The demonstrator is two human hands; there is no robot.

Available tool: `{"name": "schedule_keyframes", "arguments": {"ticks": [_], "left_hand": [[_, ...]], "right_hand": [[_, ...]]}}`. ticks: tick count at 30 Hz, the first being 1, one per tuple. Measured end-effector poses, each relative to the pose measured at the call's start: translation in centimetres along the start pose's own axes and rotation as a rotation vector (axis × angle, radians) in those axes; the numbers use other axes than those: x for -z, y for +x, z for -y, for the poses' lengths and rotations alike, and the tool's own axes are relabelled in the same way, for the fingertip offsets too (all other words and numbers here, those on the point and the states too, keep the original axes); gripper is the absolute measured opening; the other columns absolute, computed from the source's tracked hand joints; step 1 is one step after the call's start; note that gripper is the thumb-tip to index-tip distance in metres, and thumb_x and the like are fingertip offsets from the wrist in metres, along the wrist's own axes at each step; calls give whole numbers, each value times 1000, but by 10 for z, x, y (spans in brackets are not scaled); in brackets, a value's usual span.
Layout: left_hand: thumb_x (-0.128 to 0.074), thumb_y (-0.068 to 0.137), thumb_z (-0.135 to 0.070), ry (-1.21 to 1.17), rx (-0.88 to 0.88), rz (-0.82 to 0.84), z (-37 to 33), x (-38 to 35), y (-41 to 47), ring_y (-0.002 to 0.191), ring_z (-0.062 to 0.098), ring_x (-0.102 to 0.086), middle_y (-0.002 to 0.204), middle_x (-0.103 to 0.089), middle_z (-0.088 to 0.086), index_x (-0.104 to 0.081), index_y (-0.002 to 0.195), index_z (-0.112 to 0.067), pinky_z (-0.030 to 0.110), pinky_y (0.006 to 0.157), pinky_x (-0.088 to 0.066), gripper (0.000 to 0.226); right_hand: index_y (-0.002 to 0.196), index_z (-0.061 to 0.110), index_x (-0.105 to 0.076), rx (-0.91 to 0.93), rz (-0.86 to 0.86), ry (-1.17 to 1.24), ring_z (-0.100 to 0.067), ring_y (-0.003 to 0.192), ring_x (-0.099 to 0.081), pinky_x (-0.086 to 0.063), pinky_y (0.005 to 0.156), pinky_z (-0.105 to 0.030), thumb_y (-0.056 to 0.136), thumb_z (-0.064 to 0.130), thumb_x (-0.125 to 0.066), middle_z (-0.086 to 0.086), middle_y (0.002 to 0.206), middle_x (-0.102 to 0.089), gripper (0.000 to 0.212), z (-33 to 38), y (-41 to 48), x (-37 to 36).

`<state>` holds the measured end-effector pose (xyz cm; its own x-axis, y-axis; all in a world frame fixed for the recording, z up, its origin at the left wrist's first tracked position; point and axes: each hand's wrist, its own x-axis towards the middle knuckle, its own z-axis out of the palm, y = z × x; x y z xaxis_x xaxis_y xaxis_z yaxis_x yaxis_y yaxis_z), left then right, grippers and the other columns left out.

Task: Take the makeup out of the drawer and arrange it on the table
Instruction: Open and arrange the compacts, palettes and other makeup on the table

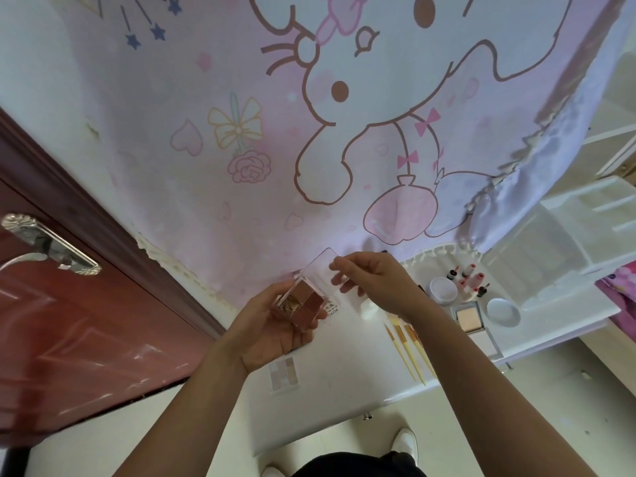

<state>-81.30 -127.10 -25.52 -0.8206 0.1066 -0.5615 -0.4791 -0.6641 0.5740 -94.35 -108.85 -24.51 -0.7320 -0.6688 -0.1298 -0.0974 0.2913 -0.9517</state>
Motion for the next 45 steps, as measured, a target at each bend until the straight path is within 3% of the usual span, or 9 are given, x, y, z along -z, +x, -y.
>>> {"name": "schedule_keyframes", "arguments": {"ticks": [4, 8, 14, 20, 26, 29, 32, 34, 45], "left_hand": [[-51, 98, -39, 32, -5, -42, 12, 6, 8, 86, 34, -69, 116, -64, 28, -58, 131, 1, 40, 75, -58, 52], [-50, 99, -36, -43, -41, -125, 31, 17, 21, 93, 37, -71, 117, -65, 28, -58, 129, 1, 43, 77, -60, 48], [-52, 98, -37, 38, -11, -210, 74, 38, 49, 101, 24, -66, 115, -69, 11, -60, 129, -15, 41, 82, -55, 39], [-52, 101, -28, 162, 102, -338, 129, 45, 83, 89, 16, -56, 99, -70, 1, -72, 112, -19, 30, 69, -41, 25], [-58, 98, -15, 345, 158, -452, 162, 38, 127, 84, 18, -59, 94, -71, 3, -71, 115, -18, 28, 65, -41, 22], [-63, 94, -12, 458, 164, -535, 171, 33, 149, 72, 15, -58, 89, -69, 4, -71, 113, -15, 23, 57, -42, 21], [-68, 90, -8, 477, 158, -586, 175, 25, 167, 66, 14, -61, 86, -69, 5, -71, 104, -12, 24, 53, -46, 15], [-71, 87, -6, 460, 151, -621, 178, 21, 177, 65, 17, -63, 80, -69, 6, -71, 95, -11, 28, 57, -52, 10], [-80, 79, -8, 456, 167, -729, 190, 25, 189, 62, 23, -67, 66, -70, 11, -69, 73, -9, 42, 80, -61, 12]], "right_hand": [[97, 18, -76, -142, -118, 160, -7, 65, -62, -50, 62, -19, 98, 40, -61, 0, 80, -76, 26, -16, 0, -12], [105, 16, -73, -315, -195, 392, -11, 73, -65, -50, 68, -23, 98, 37, -62, -4, 90, -77, 25, -38, -5, -28], [115, 20, -71, -511, -45, 418, -14, 84, -69, -52, 76, -28, 98, 27, -62, -3, 102, -76, 20, -86, -31, -46], [122, 22, -67, -633, -62, 273, -14, 89, -67, -50, 74, -25, 98, 14, -57, -6, 105, -75, 28, -141, -48, -45], [132, 14, -63, -716, -68, 65, -14, 84, -62, -49, 71, -23, 98, 7, -51, -15, 112, -71, 36, -189, -46, -29], [134, 11, -62, -733, -51, -82, -17, 93, -63, -53, 93, -35, 98, 10, -49, -11, 115, -71, 39, -210, -40, -23], [138, 10, -58, -737, -40, -215, -23, 120, -58, -41, 112, -38, 101, 13, -45, -10, 139, -60, 40, -219, -35, -18], [139, 10, -57, -723, -46, -289, -26, 132, -51, -37, 111, -31, 102, 13, -44, -9, 144, -56, 39, -221, -33, -15], [139, 13, -59, -721, -46, -259, -23, 132, -52, -37, 110, -29, 102, 13, -46, -6, 142, -59, 39, -233, -37, -11]]}}
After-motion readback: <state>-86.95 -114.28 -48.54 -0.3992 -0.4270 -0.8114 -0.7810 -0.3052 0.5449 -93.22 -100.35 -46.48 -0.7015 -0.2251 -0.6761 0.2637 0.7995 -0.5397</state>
